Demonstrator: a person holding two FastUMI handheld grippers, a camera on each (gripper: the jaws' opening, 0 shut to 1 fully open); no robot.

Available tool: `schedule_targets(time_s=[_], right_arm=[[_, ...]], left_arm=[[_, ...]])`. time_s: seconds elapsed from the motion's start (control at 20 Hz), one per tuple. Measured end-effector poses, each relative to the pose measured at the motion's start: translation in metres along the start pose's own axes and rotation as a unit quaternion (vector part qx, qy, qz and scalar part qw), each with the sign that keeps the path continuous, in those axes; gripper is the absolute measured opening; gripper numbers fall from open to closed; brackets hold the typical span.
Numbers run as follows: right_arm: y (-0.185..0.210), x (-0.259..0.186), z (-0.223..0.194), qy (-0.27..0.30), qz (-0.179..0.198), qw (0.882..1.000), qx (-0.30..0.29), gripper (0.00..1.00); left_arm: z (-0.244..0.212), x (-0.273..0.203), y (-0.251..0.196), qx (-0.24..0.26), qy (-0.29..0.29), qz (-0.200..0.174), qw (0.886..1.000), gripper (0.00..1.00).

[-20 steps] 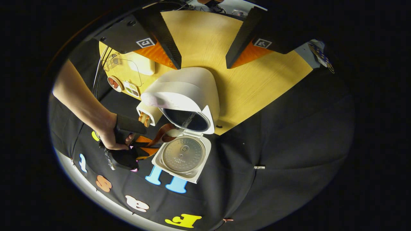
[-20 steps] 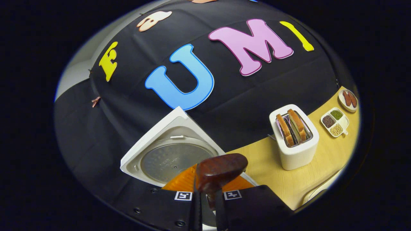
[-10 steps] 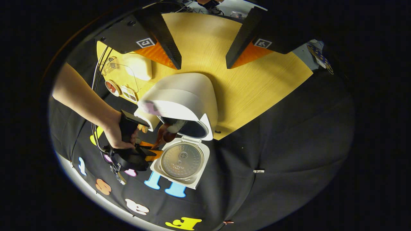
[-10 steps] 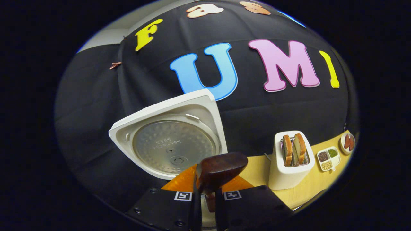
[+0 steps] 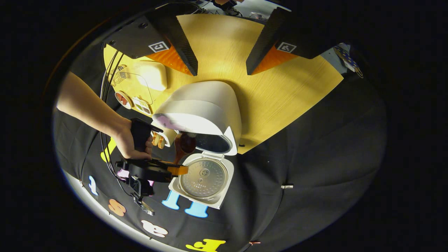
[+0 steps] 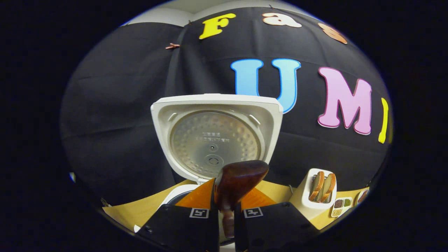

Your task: Close the left gripper, press the button to open the rice cooker; take a wooden spoon from the chopstick holder with the right hand, scoop a spoonful of rice and pour it into the rice cooker, then put the wooden spoon back into the chopstick holder.

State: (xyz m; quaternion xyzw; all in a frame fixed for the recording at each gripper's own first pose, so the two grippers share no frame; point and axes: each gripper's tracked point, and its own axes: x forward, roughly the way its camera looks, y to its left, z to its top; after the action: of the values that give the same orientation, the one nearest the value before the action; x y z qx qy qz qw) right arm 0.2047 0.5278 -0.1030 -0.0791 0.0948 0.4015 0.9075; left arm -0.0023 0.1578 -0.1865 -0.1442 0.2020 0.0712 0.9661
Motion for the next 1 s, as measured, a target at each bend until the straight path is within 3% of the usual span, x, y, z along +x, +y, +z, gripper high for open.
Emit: schedule_targets(time_s=[0.15,0.35,0.55,0.6,0.65,0.7,0.75,0.9,0.95,1.0], right_arm=[[0.016,-0.003,-0.005,0.001,0.026,0.999,-0.028,0.21],[0.017,-0.009,-0.006,-0.006,0.026,0.998,-0.049,0.20],[0.006,-0.024,0.007,-0.013,0.022,1.000,0.004,0.21],[0.000,-0.032,0.015,-0.023,0.017,1.000,0.010,0.17],[-0.006,-0.041,0.023,-0.031,0.014,0.999,0.021,0.21],[-0.012,-0.049,0.031,-0.038,0.011,0.998,0.042,0.17],[-0.021,-0.057,0.041,-0.047,0.007,0.997,0.065,0.21],[-0.059,-0.086,0.060,-0.066,-0.020,0.990,0.124,0.21],[-0.074,-0.097,0.063,-0.070,-0.033,0.987,0.141,0.17],[-0.090,-0.109,0.065,-0.073,-0.046,0.984,0.156,0.21]], left_arm=[[0.002,0.002,-0.006,0.004,-0.001,-0.004,1.000,0.96],[0.006,-0.003,-0.009,0.032,-0.013,0.003,0.999,0.96],[0.009,-0.006,-0.017,0.048,-0.021,0.002,0.999,0.96],[0.010,-0.007,-0.020,0.051,-0.024,0.000,0.998,0.96],[0.011,-0.008,-0.024,0.054,-0.026,-0.003,0.998,0.96],[0.010,-0.009,-0.028,0.055,-0.027,-0.007,0.998,0.96],[0.009,-0.009,-0.033,0.056,-0.026,-0.011,0.998,0.96],[0.007,-0.010,-0.046,0.058,-0.027,-0.024,0.998,0.96],[0.007,-0.011,-0.050,0.061,-0.028,-0.028,0.997,0.96],[0.006,-0.012,-0.055,0.065,-0.028,-0.032,0.997,0.96]])
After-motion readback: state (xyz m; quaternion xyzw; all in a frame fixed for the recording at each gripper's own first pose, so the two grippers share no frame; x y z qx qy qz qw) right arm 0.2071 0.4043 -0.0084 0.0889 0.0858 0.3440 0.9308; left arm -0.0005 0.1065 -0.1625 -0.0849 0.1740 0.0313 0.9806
